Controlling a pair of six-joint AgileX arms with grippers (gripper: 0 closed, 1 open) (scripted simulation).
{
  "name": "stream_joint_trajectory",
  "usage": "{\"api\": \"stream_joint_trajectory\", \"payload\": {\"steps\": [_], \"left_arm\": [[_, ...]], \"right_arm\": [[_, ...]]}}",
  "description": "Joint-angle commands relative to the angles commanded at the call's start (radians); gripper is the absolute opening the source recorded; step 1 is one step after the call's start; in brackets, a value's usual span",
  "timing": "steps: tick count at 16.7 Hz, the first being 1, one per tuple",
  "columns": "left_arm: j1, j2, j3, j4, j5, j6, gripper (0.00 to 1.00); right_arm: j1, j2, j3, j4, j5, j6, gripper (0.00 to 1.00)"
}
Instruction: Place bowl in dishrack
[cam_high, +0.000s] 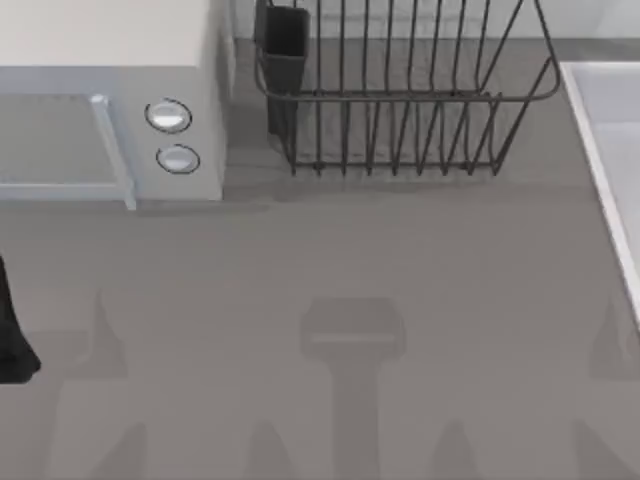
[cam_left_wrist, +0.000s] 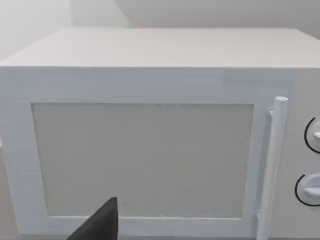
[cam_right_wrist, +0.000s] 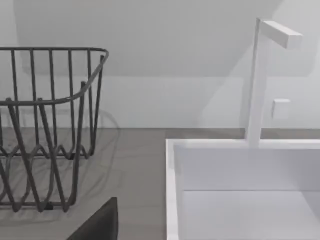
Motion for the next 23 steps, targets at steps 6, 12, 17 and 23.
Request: {"api": "stream_joint_trajectory", "payload": {"steps": [6,12,17,23], "left_arm": [[0.0,0.0,0.0,0.0,0.0,0.0,1.0],[0.0,0.0,0.0,0.0,0.0,0.0,1.0],[0.0,0.0,0.0,0.0,0.0,0.0,1.0],[0.0,0.0,0.0,0.0,0.0,0.0,1.0]], "right_arm": [[-0.057,0.108,0.107,-0.094,-0.004,-0.059,1.0],[-0.244,0.581,0.476,-0.428,-0.026,-0.248,1.0],[-0.427,1.097,0.813,-0.76,-0.046,-0.422,1.0],[-0.596,1.498,1.134,-1.044,-0.058,-0.586,1.0]]}}
